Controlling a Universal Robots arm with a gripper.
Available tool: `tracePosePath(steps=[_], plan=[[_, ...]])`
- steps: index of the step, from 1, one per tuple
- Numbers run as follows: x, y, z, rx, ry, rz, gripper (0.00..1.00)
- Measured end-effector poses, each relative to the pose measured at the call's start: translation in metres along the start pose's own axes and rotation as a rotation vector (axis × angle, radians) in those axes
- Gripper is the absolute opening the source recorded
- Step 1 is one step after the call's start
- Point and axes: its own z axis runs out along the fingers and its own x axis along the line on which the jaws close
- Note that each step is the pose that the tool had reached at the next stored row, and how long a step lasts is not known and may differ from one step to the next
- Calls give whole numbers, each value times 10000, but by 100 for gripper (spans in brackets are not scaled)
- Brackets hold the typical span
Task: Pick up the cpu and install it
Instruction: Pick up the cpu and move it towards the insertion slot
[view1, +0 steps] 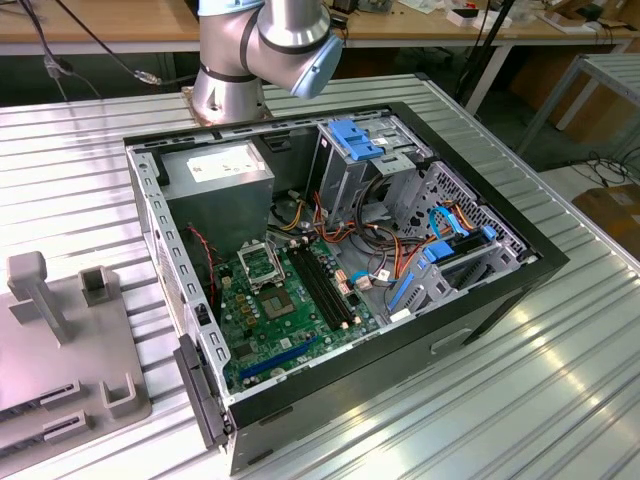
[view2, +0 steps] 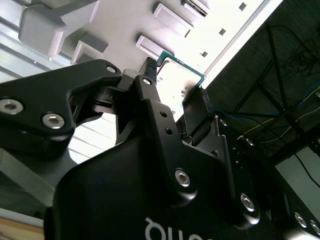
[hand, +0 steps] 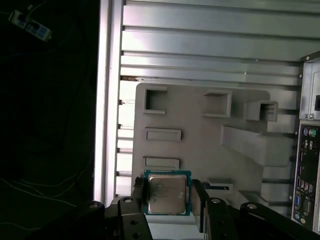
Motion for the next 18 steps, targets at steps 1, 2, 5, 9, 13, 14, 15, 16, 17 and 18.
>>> tracePosePath(steps=[1, 2, 5, 9, 13, 14, 15, 16, 17, 18], plan=[[0, 0, 0, 0, -1, 0, 47], [0, 0, 0, 0, 0, 0, 47], [0, 0, -5, 1, 1, 0, 47], [0, 0, -14, 2, 2, 0, 47], [0, 0, -29, 1, 2, 0, 47], [0, 0, -34, 2, 2, 0, 47], [0, -1, -38, 2, 2, 0, 47], [0, -1, -47, 1, 2, 0, 47], [0, -1, -52, 1, 1, 0, 47], [1, -1, -57, 1, 1, 0, 47]])
